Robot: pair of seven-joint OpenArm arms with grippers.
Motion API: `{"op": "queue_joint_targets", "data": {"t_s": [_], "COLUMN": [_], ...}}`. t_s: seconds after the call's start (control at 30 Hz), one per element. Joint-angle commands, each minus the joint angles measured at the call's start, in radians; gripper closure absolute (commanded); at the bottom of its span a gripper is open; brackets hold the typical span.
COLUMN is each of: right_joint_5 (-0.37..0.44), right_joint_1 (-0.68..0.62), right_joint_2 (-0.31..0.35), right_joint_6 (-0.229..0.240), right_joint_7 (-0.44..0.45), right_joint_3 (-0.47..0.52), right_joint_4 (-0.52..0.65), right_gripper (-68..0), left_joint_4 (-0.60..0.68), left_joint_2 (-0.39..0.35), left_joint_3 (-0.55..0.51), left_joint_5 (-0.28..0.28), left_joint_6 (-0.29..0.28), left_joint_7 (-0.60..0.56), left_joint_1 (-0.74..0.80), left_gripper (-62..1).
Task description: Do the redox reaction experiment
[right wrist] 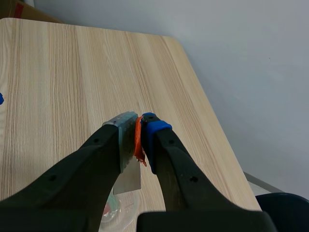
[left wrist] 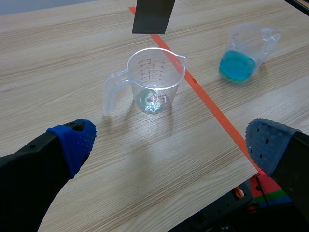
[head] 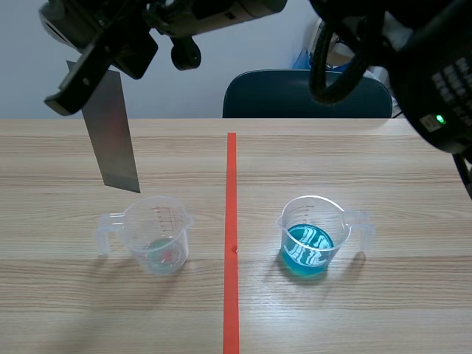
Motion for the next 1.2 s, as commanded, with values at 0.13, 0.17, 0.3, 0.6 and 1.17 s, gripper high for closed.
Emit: {"op": "queue_joint_targets", "data": {"t_s": [0.13,0.17,0.3,0.6,1.17], "right_joint_5": [0.003,0.003,-0.005,-0.004,-0.002], "right_joint_1": [0.012,0.012,0.012,0.012,-0.001], "right_joint_2": [-0.001,-0.001,0.000,0.017,0.212], "right_joint_6": [-0.005,-0.005,-0.005,-0.004,-0.003], "right_joint_7": [0.015,0.014,0.005,-0.003,0.062], "right_joint_3": [0.004,0.004,0.004,0.004,0.061], "right_joint_4": [0.000,0.000,0.000,0.000,0.083], "right_gripper": [-0.6,-0.6,-0.6,-0.6,-0.6], "left_joint_4": [0.023,0.023,0.023,0.023,0.023], "left_joint_2": [0.002,0.002,0.002,0.002,0.002], "left_joint_3": [-0.008,-0.008,-0.008,-0.008,-0.008], "left_joint_5": [-0.006,-0.006,-0.006,-0.006,-0.006], "left_joint_6": [-0.002,-0.002,-0.002,-0.002,-0.002], "left_joint_7": [-0.016,-0.016,-0.016,-0.016,-0.008], "left_joint_1": [0.002,0.002,0.002,0.002,0.002], "left_gripper": [-62.3,-62.3,-62.3,-62.3,-62.3]}}
